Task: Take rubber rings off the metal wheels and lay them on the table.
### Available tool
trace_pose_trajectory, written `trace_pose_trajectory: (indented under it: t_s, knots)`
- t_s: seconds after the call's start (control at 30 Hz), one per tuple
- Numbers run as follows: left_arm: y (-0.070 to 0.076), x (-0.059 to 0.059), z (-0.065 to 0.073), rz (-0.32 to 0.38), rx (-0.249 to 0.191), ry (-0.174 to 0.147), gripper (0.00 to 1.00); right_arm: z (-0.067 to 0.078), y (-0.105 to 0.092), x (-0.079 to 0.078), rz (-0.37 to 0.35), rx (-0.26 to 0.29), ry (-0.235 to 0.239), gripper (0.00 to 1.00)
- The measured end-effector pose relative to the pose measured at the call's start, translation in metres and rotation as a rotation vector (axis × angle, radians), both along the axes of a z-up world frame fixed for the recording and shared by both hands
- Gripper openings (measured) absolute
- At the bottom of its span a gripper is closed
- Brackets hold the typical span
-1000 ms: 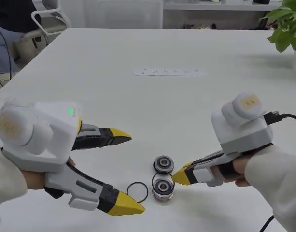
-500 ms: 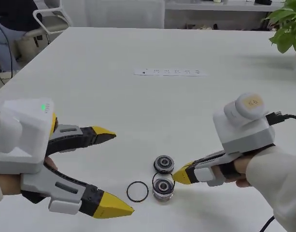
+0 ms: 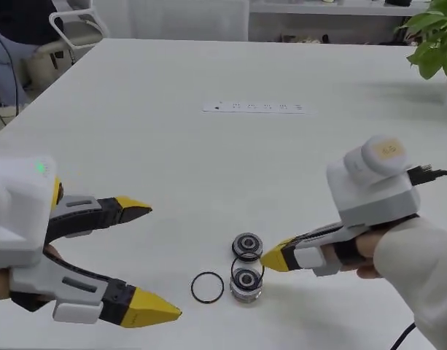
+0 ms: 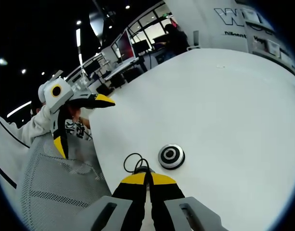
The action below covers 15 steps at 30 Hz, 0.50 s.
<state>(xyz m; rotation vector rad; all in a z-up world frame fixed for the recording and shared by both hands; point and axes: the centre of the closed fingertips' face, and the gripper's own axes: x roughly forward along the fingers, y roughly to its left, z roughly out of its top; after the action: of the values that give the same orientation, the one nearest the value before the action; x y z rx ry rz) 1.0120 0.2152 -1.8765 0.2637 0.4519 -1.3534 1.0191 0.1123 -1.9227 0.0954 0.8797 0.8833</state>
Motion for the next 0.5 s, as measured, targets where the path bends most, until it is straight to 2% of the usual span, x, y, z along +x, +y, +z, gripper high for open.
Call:
trace_pose_trajectory:
  t_s: [0.17,0.33,0.5]
  knots:
    - [0.004,-0.003,-0.012,0.003,0.036,0.038,0.89,0.005,0.000,0.003,-0.012,0.016,-0.014,0.00]
    - [0.005,-0.005,-0.015,0.002,0.042,0.057,0.89,0.011,0.001,0.005,-0.025,0.037,-0.025,0.00]
    - [0.008,-0.009,-0.024,-0.009,0.077,0.078,0.89,0.015,0.003,0.006,-0.028,0.050,-0.033,0.00]
